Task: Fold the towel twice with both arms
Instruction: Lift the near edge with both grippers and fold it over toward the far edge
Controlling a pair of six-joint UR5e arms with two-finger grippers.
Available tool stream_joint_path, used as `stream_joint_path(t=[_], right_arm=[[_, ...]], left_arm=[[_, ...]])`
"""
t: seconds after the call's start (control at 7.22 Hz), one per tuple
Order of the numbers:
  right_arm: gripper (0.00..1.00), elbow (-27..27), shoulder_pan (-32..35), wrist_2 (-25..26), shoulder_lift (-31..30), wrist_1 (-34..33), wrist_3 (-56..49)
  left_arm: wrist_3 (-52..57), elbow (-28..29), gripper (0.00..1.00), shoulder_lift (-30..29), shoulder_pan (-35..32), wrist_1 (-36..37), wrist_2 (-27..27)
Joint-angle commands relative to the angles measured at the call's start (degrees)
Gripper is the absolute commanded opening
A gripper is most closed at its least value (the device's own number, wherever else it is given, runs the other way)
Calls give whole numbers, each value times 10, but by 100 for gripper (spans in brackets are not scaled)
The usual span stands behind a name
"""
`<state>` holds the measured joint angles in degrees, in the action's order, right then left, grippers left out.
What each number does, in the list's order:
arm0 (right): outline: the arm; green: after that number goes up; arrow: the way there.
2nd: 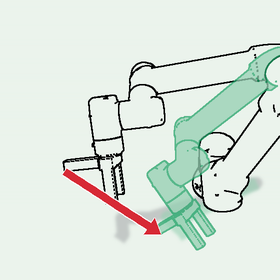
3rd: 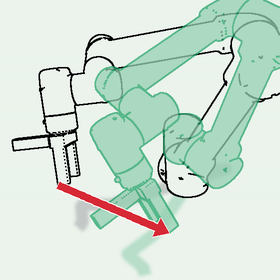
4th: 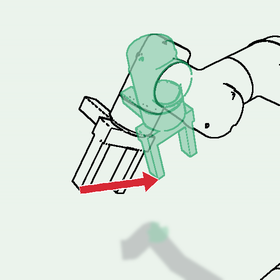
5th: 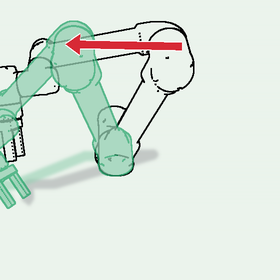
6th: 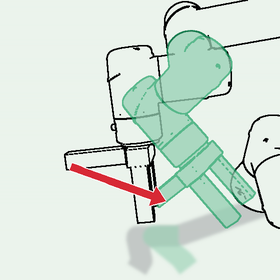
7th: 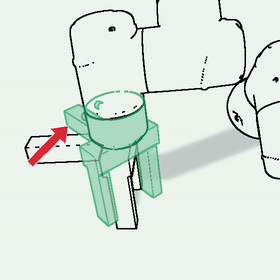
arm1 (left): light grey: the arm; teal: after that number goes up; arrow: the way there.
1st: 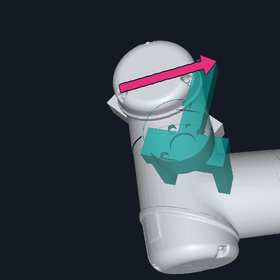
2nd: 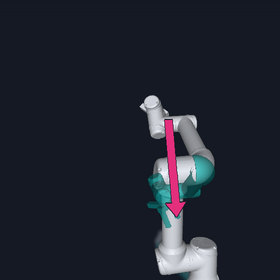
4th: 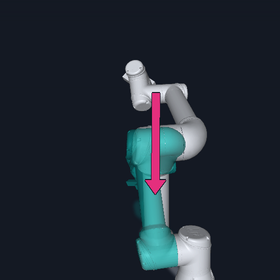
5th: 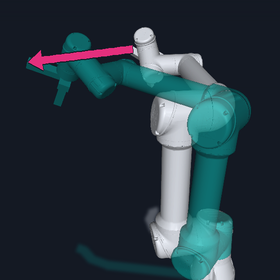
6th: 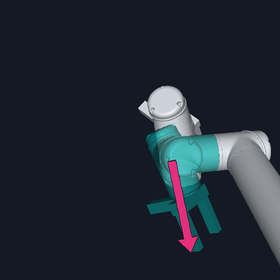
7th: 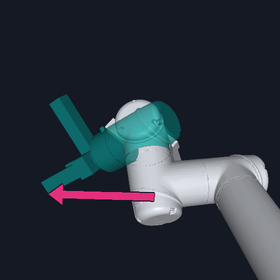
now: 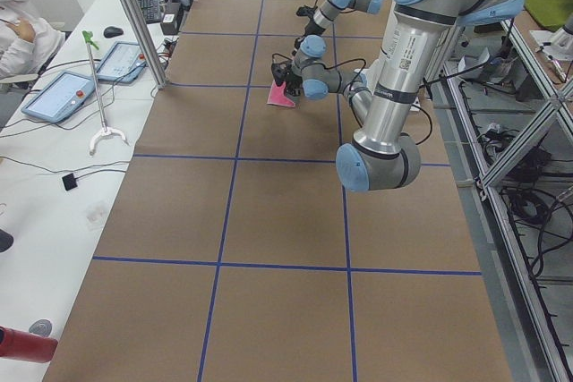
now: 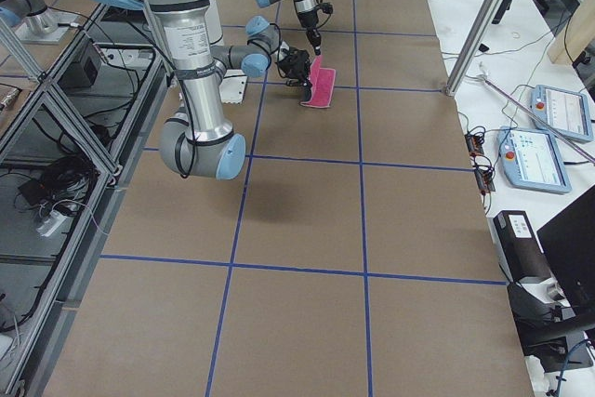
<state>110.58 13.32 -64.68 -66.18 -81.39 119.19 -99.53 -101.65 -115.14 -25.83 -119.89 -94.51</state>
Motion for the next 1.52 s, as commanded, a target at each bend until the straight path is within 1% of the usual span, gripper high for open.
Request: stream_joint_path(t=[0.0, 0.28, 0.69, 1.11, 1.25, 1.39], right_arm=[[0, -10, -1, 0, 3, 0, 0], [0, -13, -1, 0, 3, 0, 0], [0, -15, 5, 0, 3, 0, 0], [0, -40, 18, -5, 3, 9, -1], [0, -47, 21, -5, 3, 9, -1], [0, -48, 21, -5, 3, 9, -1]], left_arm=[[1, 21, 0, -15, -2, 0, 0], [0, 46, 0, -32, -8, -1, 1], [9, 52, 0, -35, -19, 0, 0], [9, 60, 0, -42, -21, 0, 0], [9, 72, 0, -49, -21, 0, 1], [9, 95, 0, -64, -21, -1, 1]])
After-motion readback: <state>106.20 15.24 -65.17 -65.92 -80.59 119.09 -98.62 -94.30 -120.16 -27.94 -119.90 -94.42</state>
